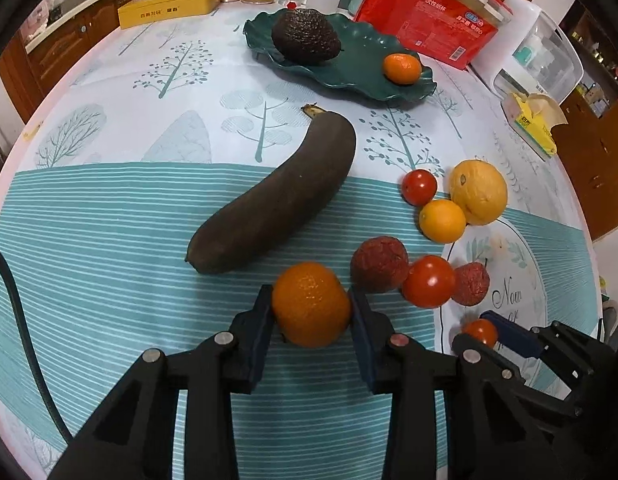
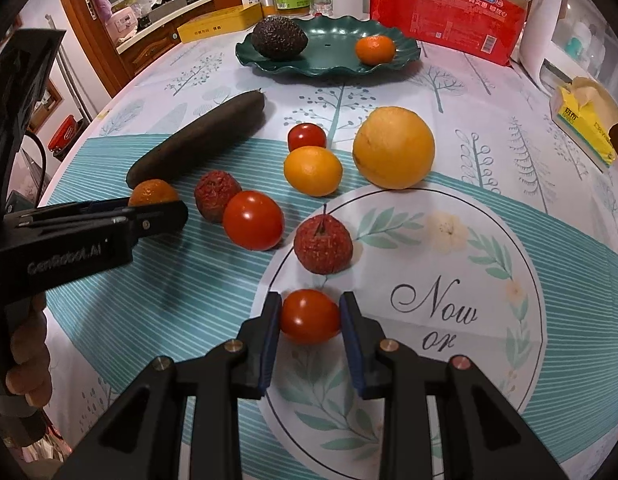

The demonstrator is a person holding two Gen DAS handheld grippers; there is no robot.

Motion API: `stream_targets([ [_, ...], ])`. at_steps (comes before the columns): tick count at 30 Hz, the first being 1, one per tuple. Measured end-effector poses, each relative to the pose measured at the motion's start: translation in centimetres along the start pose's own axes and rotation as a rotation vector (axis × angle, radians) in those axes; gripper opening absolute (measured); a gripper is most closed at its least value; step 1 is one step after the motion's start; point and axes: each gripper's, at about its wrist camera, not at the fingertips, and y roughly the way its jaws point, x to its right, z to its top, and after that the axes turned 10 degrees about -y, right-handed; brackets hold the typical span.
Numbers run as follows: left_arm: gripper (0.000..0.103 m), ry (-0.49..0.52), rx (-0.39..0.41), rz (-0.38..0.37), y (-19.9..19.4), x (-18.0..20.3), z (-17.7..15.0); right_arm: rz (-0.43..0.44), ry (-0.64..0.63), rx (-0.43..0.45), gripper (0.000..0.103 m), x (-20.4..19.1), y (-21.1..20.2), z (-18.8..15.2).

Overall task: Organize fruits
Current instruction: 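Grasp the small orange with the left tool while the right tool grasps a red tomato, then carry both fruits to the green plate and open both tools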

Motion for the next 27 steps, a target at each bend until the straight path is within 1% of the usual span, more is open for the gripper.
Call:
stream_targets([
  [3,0.034,0.017,-0.009,0.019,-0.4,0.2,-0.2,0.006,0.002,-0.003,0.029,0.0,-0.2,-0.2],
  [7,0.034,0.064,0.004,0.026,-2.9,1.2,-0.3,0.014,0.007,0.016,0.029,0.0,-2.0,-0.1],
  [10,0.034,0.087,0.014,0.017,-5.3,2.2,0.3,0.013,0.013,0.047,0.029,0.3,-4.5,0.9],
  [13,0.034,0.124,0.036,0.018,-8.5,3.5,2.0,0.010,0.014,0.081,0.029,1.0,-8.2,3.0],
  [17,0.034,0.174,0.074,0.007,-13.6,5.5,6.2,0.020,0.015,0.134,0.029,2.7,-14.3,7.3],
  [19,0.034,0.192,0.107,0.005,-16.3,6.6,8.8,0.009,0.001,0.170,0.029,3.8,-17.7,10.1],
  [22,0.034,0.221,0.171,0.029,-20.4,8.4,13.5,-0.020,-0.024,0.239,0.029,5.3,-22.7,15.0],
  [25,0.034,0.237,0.219,0.047,-22.6,9.8,17.2,-0.060,-0.047,0.291,0.029,6.5,-26.1,19.8],
  [27,0.034,0.244,0.246,0.075,-23.0,10.6,20.0,-0.077,-0.052,0.310,0.029,7.4,-27.0,23.0],
])
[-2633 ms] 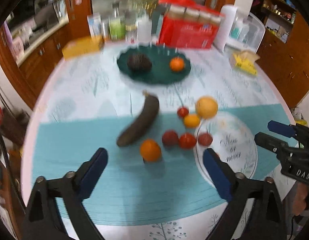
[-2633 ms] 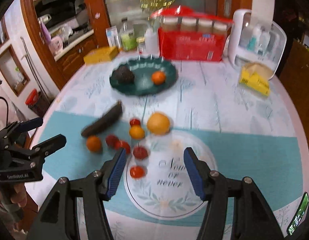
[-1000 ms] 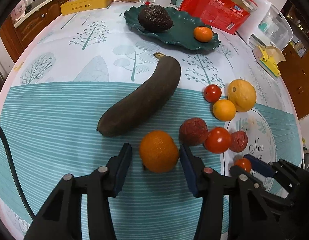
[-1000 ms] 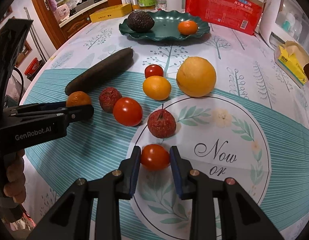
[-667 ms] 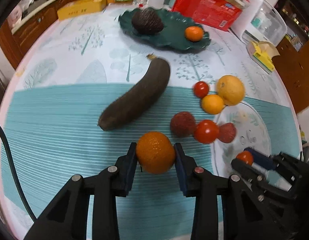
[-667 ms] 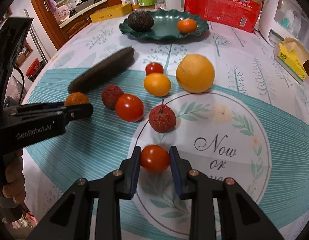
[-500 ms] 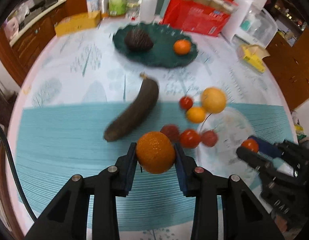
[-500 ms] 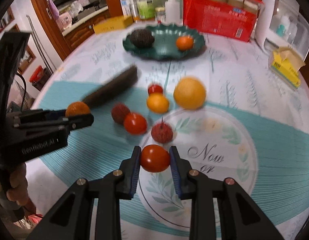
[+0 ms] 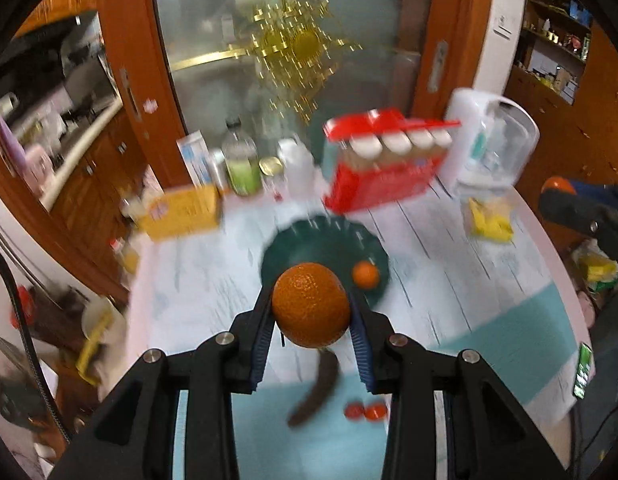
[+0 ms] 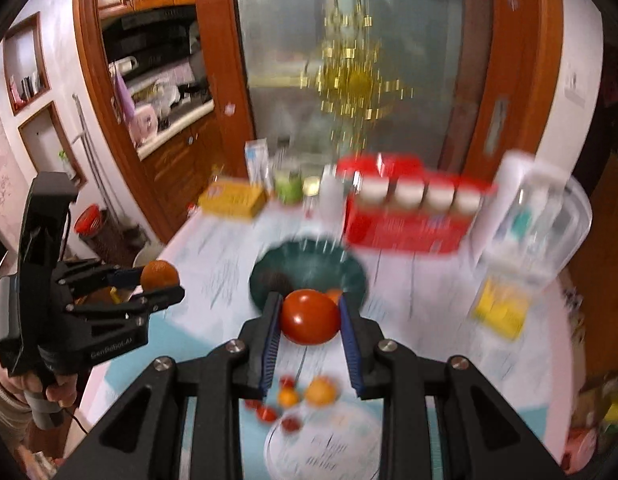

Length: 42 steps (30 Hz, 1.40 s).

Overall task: Organize fruits
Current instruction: 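Carry both fruits to the green plate and open both tools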

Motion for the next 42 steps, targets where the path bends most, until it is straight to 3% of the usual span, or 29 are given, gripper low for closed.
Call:
stream_targets([
  [4,0.035,-0.015,-0.068,-0.008,4.1,0.0,3.7,-0.012,-0.005,-0.033,0.029,1.3,3.8,3.6],
  [7,0.035,-0.009,-0.139,0.022,9.9,-0.1,5.0,0.000,0.005,-0.120,0.029,2.0,10.4,4.2],
  [14,0.035,-0.065,-0.268,0.080,22.8,-1.4,4.1,0.078,0.123,-0.307,0.029,4.1,24.8,0.2],
  [23,0.035,-0.145,-0.370,0.063,33.0,-2.5,2.0,0.162,0.180,-0.441,0.029,4.7,36.0,-4.9],
  [32,0.035,-0.139,-0.401,0.041,36.3,-2.9,1.1,0.181,0.167,-0.464,0.030,4.1,39.9,-6.4],
  [33,0.037,-0.137,-0.403,0.045,36.5,-2.8,1.1,0.180,0.166,-0.462,0.030,4.1,40.0,-6.4],
  [36,0.065,-0.144,-0.405,0.040,36.6,-2.9,0.9,0.161,0.156,-0.463,0.030,4.2,40.2,-6.6],
  [42,0.069,-0.164,-0.390,0.035,35.6,-3.6,1.2,0.156,0.150,-0.437,0.034,4.2,39.3,-6.3],
])
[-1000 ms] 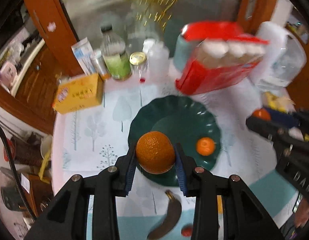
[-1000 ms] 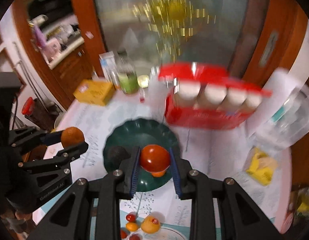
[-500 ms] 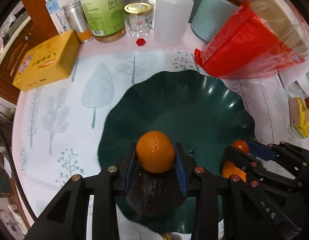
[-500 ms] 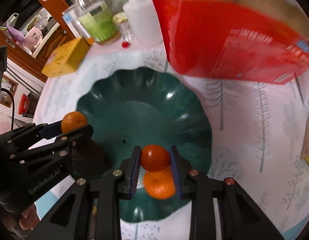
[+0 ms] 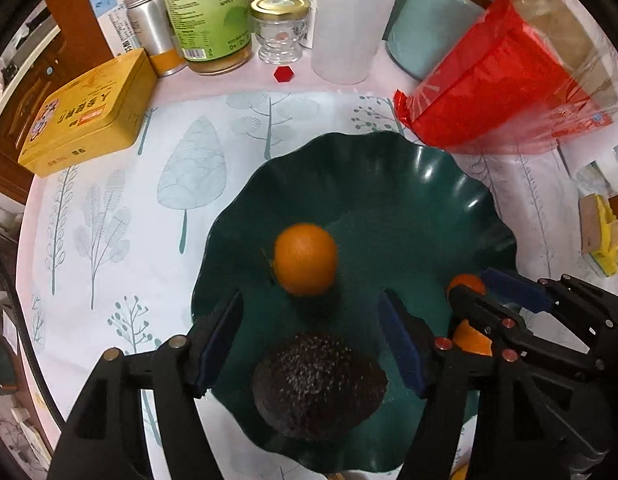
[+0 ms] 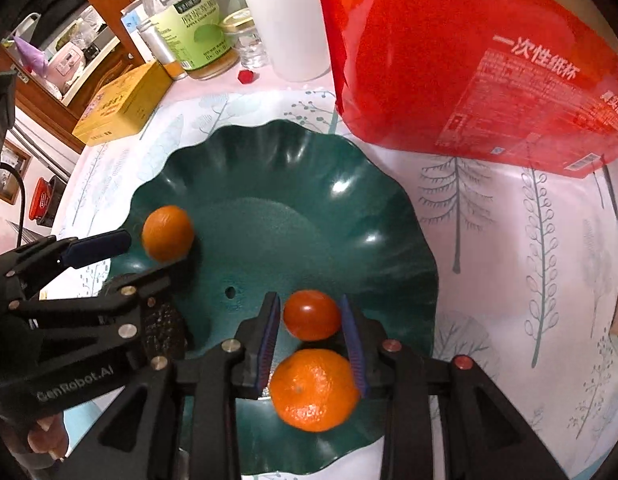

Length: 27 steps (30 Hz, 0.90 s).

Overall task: Organize fruits
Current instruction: 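Carry both fruits to the green plate and open both tools, then move both tools back toward the lychees on the cloth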

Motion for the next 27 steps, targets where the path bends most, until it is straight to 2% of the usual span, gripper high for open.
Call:
stream_targets([
  [7,0.069,0.010,0.034,-0.004,-3.3,-0.3,-0.7,-0.009,-0.017,0.041,0.037,-0.9,-2.7,-0.2],
  [13,0.070,0.006,0.072,-0.005,-7.9,-1.0,-2.1,-0.010,-0.023,0.069,0.037,-1.8,-6.0,-1.2],
  [20,0.070,0.028,0.136,-0.016,-15.2,-1.2,-5.2,-0.025,-0.034,0.134,0.037,-3.5,-13.2,-3.4],
  [27,0.081,0.098,0.231,-0.027,-23.4,-0.7,-9.9,-0.041,-0.043,0.224,0.037,-6.0,-22.4,-7.1],
])
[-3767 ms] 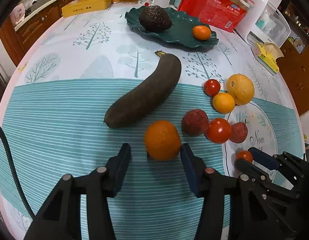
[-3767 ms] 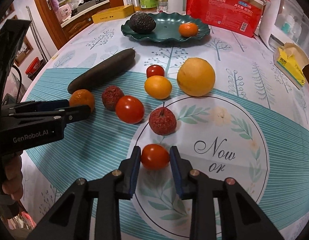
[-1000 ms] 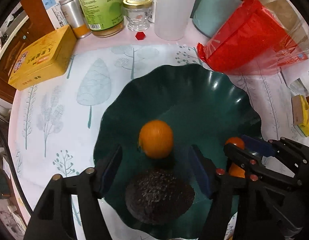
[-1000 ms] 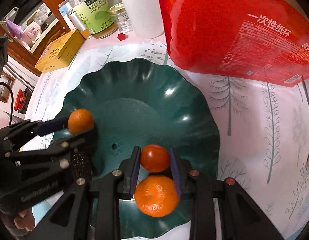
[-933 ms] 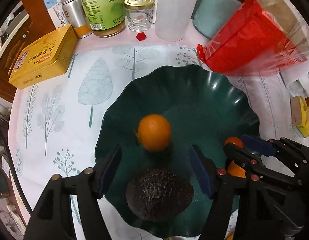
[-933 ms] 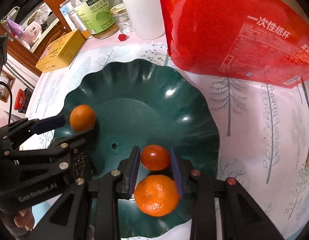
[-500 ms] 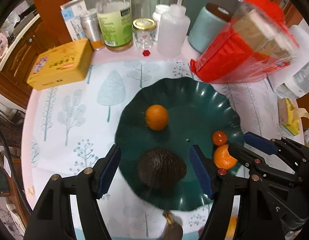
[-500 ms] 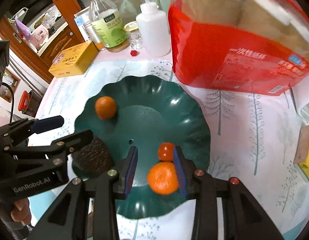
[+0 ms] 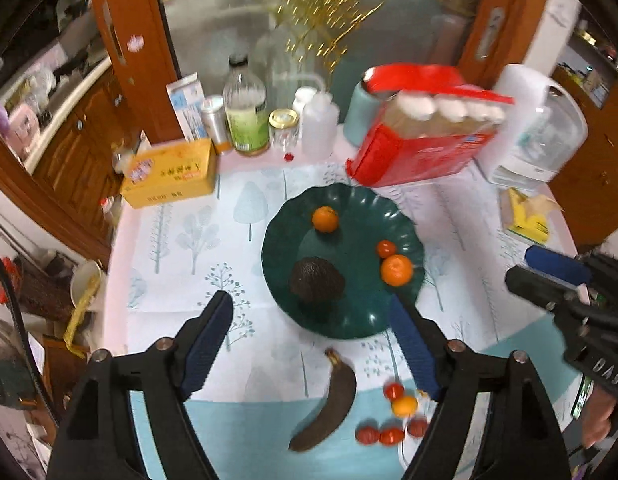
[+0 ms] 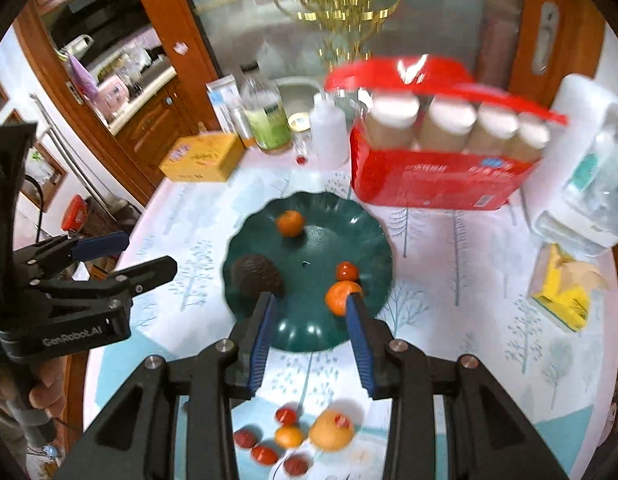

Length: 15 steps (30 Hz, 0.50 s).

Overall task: Organize fruits
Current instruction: 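Move both tools back toward the lychees on the cloth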

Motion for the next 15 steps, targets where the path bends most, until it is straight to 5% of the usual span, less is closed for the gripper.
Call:
stream_targets([
  [8,0.085,0.087,0.119,-0.013,-9.3,0.5,-3.5,-0.040,-0.067,0.113,0.038,-3.4,-10.5,-2.8],
  [15,0.086,0.110,0.170,-0.034,-13.0,0.6,-6.4,-0.043,-0.121,0.186,0.049,-5.5,-14.9,-6.0],
])
